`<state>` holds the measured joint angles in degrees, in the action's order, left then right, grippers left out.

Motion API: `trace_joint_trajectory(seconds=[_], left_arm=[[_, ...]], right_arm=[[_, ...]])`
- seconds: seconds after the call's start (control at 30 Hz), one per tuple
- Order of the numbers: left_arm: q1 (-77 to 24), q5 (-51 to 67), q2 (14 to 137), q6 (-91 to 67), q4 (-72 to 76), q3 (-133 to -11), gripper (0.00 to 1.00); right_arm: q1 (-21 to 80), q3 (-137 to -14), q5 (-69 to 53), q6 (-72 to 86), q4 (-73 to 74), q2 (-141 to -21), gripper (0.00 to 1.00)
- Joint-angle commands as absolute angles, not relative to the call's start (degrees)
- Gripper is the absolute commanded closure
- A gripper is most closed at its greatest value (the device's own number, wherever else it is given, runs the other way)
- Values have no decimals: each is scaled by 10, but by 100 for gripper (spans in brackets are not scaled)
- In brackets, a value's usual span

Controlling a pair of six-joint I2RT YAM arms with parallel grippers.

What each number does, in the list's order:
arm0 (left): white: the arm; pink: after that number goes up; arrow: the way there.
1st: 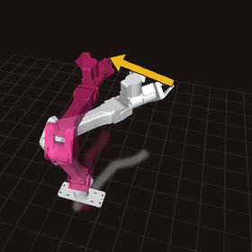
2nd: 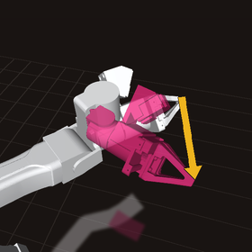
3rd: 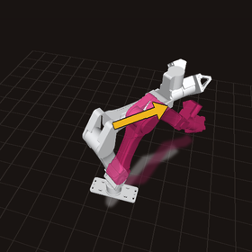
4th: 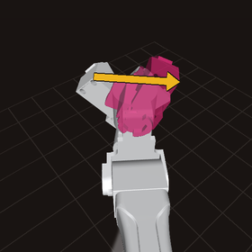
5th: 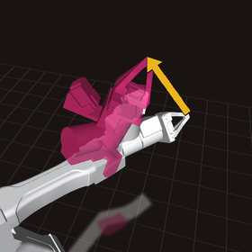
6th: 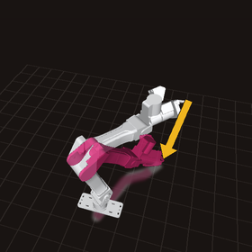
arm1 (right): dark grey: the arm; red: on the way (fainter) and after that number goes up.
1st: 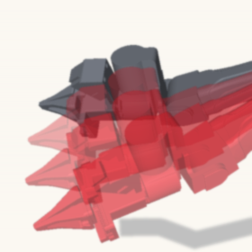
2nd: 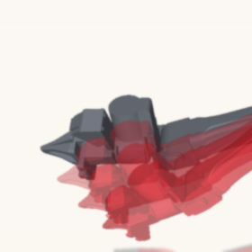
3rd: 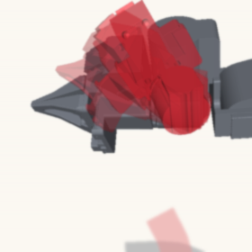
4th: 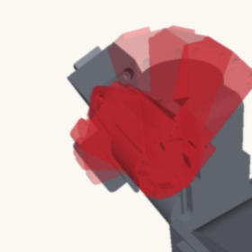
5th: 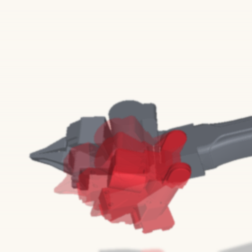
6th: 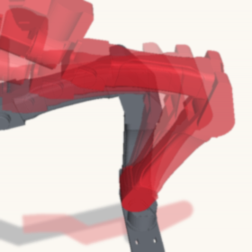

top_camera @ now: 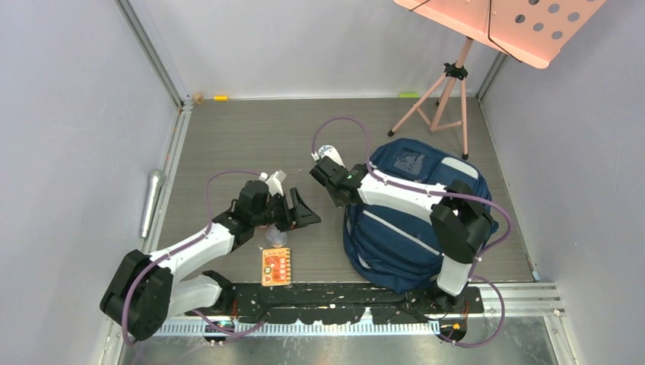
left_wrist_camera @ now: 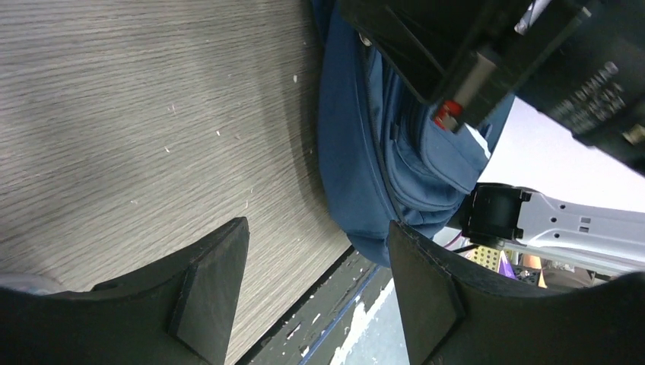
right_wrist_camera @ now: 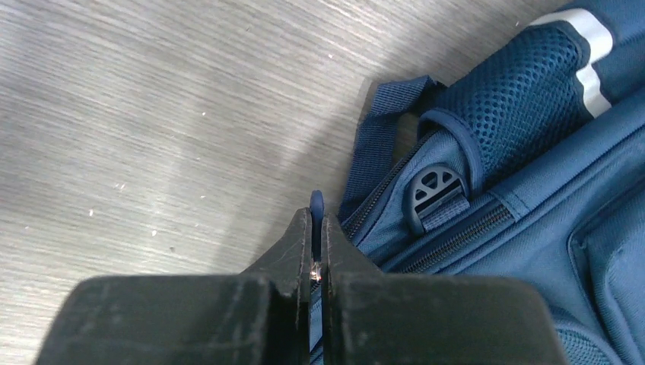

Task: Pack the student bag
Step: Zip the student bag at the center of the board.

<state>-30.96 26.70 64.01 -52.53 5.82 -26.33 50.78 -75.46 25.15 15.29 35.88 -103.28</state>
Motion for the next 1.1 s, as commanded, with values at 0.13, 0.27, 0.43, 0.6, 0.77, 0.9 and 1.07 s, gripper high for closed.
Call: trace_joint_trajectory(seconds=[0.13, 0.27, 0.43, 0.6, 0.77, 0.9, 1.07], left_arm=[[-294, 282, 699, -527, 113, -317, 30], [-291, 271, 734, -527, 120, -352, 30], [-291, 255, 772, -525, 121, -387, 30], [-294, 261, 828, -513, 126, -422, 31], [-317, 283, 883, -518, 157, -447, 31], [-336, 298, 925, -526, 175, -465, 31], [-347, 323, 971, -541, 201, -472, 49]], right_arm=[[548, -699, 220, 255, 294, -941, 100], [567, -667, 210, 277, 275, -913, 100], [590, -620, 206, 292, 247, -865, 100], [601, -573, 194, 288, 213, -813, 100], [604, -560, 178, 271, 192, -789, 100], [605, -552, 174, 261, 188, -780, 100], [605, -543, 171, 256, 187, -771, 100]])
